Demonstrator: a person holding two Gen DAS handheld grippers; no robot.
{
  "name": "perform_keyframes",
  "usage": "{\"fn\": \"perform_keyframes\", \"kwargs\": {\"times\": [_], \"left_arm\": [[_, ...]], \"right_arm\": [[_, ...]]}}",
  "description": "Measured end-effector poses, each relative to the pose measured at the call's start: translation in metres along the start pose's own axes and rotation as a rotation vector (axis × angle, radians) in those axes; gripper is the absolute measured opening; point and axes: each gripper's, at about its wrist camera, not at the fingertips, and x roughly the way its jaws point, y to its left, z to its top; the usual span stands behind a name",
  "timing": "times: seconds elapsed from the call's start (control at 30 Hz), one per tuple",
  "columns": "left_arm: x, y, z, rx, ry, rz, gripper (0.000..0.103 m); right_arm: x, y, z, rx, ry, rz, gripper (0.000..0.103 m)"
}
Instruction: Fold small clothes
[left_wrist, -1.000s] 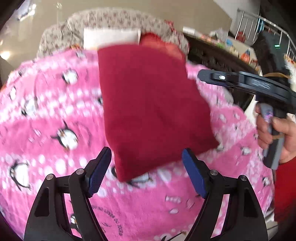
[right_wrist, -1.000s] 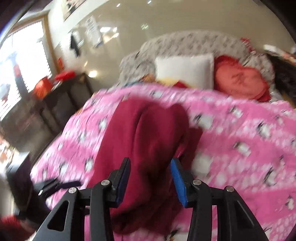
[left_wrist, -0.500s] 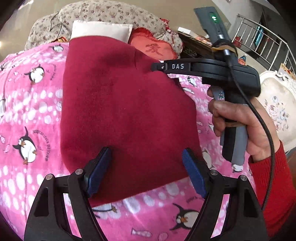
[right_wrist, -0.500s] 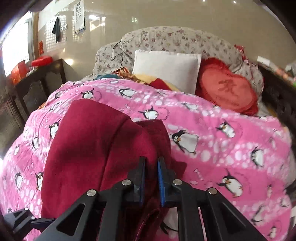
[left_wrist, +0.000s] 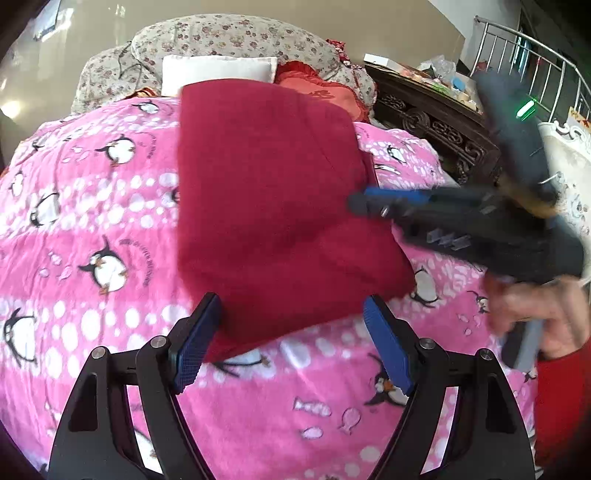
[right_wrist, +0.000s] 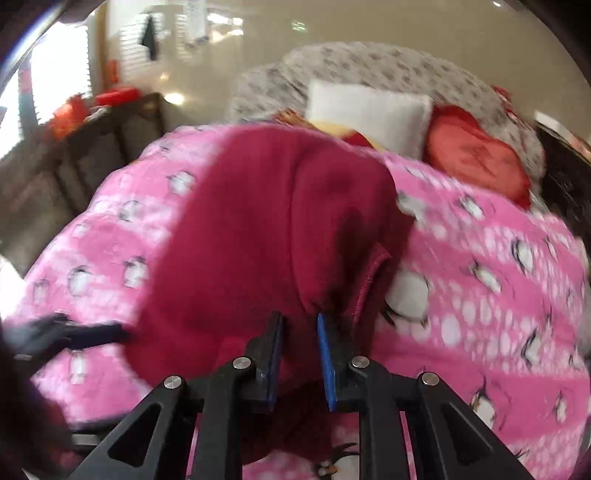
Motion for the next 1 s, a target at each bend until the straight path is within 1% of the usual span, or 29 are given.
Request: {"fn": "perform_keyframes", "kwargs": {"times": [0.03,0.1,0.2,0.33,0.4,0.5,0.6,0.63,0.7,0.73,0.77,0.83,0.9,1.0], "left_arm": [[-0.002,0.002,-0.001,0.000,-0.002,0.017,0.079],[-0.005,0.006,0.000,-0.005,-0.009,0.032,0.079],[-0.009,0.016,-0.001,-0.039,-0.017,0.051,0.079],[-0.010,0.024,-0.001,-0.084,-0.022,0.059,0.079],[-0.011,0.025,-0.003,-0.086,-0.023,0.067,0.079],[-0.012,0.023,-0.003,-0.078,-0.022,0.082,0.079],[-0.014,0.023,-0.002,-0.082,-0.021,0.090,0.079],[-0.014,0.024,-0.002,-0.087,-0.020,0.093,0.079],[-0.016,0.027,-0.002,-0.094,-0.022,0.095,0.079],[-0.017,0.028,-0.001,-0.095,-0.025,0.099,0.079],[-0.017,0.029,-0.001,-0.096,-0.026,0.104,0.079],[-0.014,0.033,0.001,-0.101,-0.020,0.115,0.079],[-0.012,0.037,0.003,-0.115,-0.019,0.115,0.079],[-0.009,0.042,0.007,-0.130,-0.020,0.118,0.079]], "right_arm": [[-0.002,-0.004,-0.004,0.036,-0.017,0.027,0.016],[-0.013,-0.005,-0.005,0.069,-0.047,0.053,0.016],[-0.033,-0.006,-0.006,0.122,-0.075,0.093,0.019],[-0.052,0.007,-0.013,0.097,-0.076,0.106,0.019],[-0.056,0.015,-0.021,0.080,-0.067,0.103,0.020],[-0.052,0.024,-0.029,0.051,-0.052,0.106,0.021],[-0.028,0.016,-0.035,0.057,-0.015,0.033,0.021],[-0.021,0.010,-0.037,0.075,0.007,0.025,0.022],[-0.023,0.005,-0.040,0.112,-0.002,0.057,0.022],[-0.030,0.004,-0.040,0.123,-0.021,0.076,0.026],[-0.035,0.004,-0.039,0.126,-0.032,0.084,0.034],[-0.047,0.004,-0.037,0.127,-0.068,0.081,0.046],[-0.056,0.006,-0.035,0.117,-0.091,0.070,0.047],[-0.060,0.007,-0.032,0.110,-0.101,0.054,0.048]]}}
